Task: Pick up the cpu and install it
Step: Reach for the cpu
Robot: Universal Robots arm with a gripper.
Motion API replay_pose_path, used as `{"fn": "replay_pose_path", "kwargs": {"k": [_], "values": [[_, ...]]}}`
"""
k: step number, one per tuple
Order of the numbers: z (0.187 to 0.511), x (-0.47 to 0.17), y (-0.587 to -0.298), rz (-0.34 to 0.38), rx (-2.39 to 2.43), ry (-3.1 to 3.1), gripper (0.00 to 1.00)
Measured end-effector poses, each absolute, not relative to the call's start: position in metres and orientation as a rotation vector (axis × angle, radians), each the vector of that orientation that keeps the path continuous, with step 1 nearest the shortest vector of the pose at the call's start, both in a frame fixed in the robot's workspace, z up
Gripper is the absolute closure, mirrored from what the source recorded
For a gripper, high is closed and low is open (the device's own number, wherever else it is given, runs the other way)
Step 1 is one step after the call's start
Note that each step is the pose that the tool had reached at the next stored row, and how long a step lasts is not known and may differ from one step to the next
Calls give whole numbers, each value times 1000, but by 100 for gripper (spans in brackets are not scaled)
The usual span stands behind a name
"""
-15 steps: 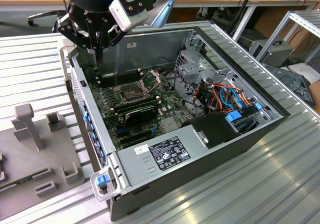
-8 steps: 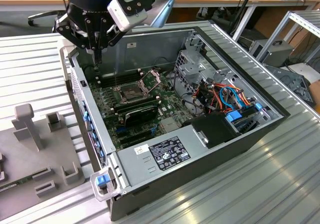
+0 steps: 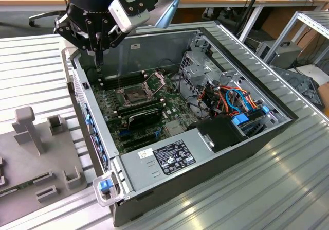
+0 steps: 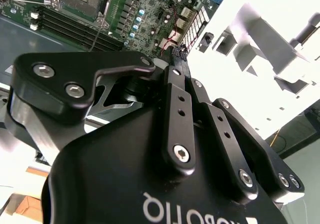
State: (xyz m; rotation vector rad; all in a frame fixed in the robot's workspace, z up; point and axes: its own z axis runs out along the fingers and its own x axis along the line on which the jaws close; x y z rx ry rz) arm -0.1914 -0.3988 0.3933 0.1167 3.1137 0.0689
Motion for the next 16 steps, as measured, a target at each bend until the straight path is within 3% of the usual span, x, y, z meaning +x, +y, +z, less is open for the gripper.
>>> {"fn": "replay_pose_path", "kwargs": {"k": [16], "values": [[393,-198,-399,69,117,3114,89]]}}
